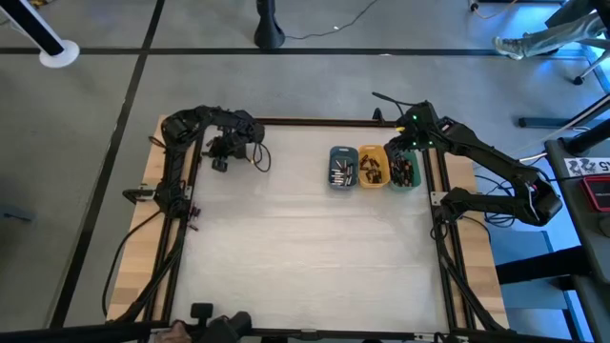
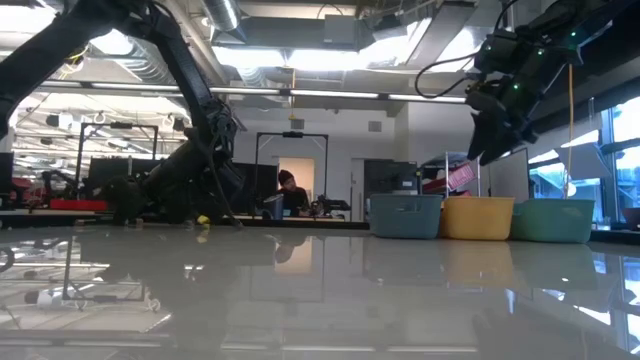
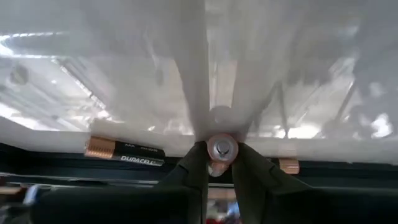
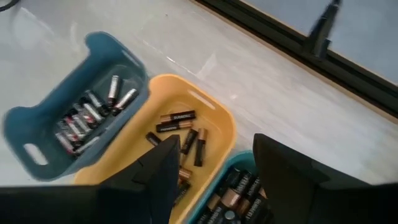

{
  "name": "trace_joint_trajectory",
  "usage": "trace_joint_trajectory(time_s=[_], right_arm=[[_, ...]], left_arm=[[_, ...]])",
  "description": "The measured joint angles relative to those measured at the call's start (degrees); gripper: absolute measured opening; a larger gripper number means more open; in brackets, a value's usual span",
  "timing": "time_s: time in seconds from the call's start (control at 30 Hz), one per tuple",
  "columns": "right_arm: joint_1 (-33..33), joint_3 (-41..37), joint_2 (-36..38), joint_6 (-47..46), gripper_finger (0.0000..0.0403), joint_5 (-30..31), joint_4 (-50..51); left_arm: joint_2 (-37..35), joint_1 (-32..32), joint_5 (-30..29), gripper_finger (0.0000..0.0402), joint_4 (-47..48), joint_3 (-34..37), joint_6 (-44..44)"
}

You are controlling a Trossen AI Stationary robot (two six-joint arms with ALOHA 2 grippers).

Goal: Sort batteries
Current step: Put the black battery into the green bin

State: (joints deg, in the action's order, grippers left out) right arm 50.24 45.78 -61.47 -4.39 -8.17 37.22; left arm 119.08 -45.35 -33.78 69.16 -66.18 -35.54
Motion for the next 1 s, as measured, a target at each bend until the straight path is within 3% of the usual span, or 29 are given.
trace_joint_trajectory(time_s=[0.1,0.23,0.53,0.67,0.8,1.0], right_arm=[[0.0,0.0,0.0,0.0,0.0204,-2.5,-0.7],[0.0,0.0,0.0,-0.1,0.0204,-6.9,-2.9],[0.0,0.0,0.0,-2.9,0.0204,-22.1,-12.8],[-1.4,0.0,0.0,-3.3,0.0204,-31.2,-17.7],[-5.0,0.0,0.0,-3.3,0.0204,-33.7,-22.0],[-13.1,0.0,-0.3,-2.5,0.0205,-27.0,-25.7]], left_arm=[[-4.2,0.2,3.1,0.0044,-2.1,-0.2,-1.0],[-10.3,0.7,12.5,0.0040,-3.4,-0.2,-0.9],[-24.6,4.6,43.0,0.0046,-14.3,-0.3,5.6],[-28.4,6.6,58.0,0.0041,-25.0,-0.3,11.5],[-30.1,9.5,69.0,0.0047,-40.7,-0.3,19.8],[-29.4,15.8,71.3,0.0046,-66.8,-0.3,29.2]])
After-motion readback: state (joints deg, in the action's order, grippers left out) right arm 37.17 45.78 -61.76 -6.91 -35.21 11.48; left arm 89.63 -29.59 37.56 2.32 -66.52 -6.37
